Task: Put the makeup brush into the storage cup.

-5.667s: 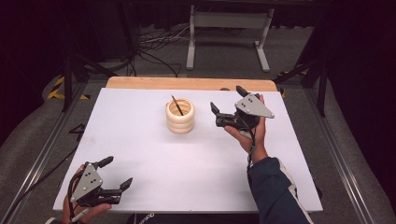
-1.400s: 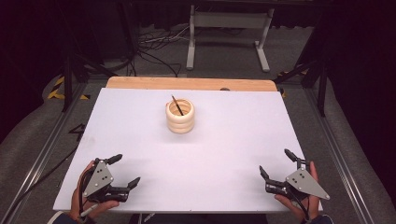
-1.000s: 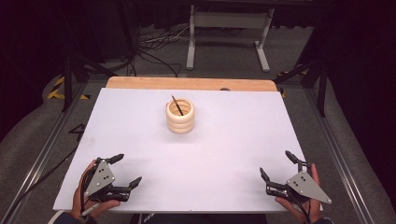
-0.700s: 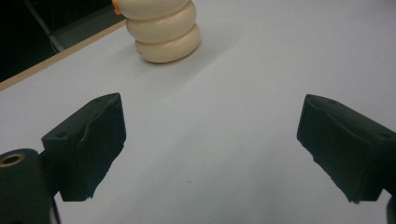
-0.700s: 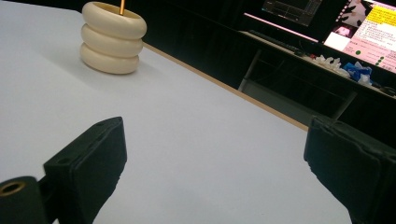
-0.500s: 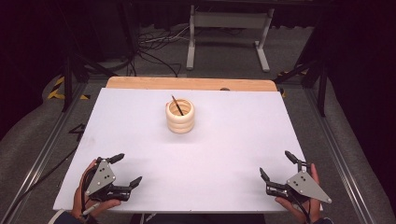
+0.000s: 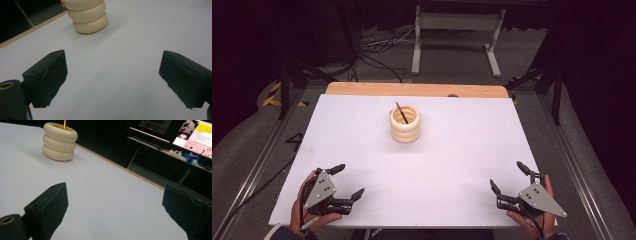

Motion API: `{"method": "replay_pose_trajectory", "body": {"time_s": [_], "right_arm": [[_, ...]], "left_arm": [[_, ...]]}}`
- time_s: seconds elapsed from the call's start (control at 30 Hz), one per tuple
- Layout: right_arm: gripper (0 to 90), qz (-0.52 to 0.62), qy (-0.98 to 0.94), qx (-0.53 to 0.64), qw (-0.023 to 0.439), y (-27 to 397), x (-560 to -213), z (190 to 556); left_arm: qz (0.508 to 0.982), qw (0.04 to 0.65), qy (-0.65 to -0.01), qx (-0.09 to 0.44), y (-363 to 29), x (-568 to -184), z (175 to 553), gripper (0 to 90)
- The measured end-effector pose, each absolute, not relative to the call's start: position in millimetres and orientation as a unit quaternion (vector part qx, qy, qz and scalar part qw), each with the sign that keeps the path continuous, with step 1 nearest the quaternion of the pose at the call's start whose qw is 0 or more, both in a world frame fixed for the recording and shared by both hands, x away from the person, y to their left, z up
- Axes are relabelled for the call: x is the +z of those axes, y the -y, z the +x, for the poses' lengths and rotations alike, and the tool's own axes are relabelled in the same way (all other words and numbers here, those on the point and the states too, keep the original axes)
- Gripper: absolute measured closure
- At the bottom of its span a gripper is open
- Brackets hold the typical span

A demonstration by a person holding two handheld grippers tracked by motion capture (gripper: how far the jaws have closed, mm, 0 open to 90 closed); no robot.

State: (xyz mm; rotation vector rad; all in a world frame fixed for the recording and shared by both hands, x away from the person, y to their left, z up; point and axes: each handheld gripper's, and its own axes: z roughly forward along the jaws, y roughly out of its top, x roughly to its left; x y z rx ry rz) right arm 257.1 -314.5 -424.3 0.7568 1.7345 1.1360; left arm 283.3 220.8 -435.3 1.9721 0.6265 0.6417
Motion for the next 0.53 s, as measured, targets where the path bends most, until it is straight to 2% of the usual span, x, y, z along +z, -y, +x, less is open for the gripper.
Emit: {"method": "replay_pose_trajectory", "body": {"time_s": [0.53], "right_arm": [[8.1, 0.315, -0.699, 0.455, 0.453, 315.2, -424.6, 256.8]], "left_arm": [[0.805, 0.466, -0.254, 0.263, -220.4, -435.2, 284.5, 8.8]]}}
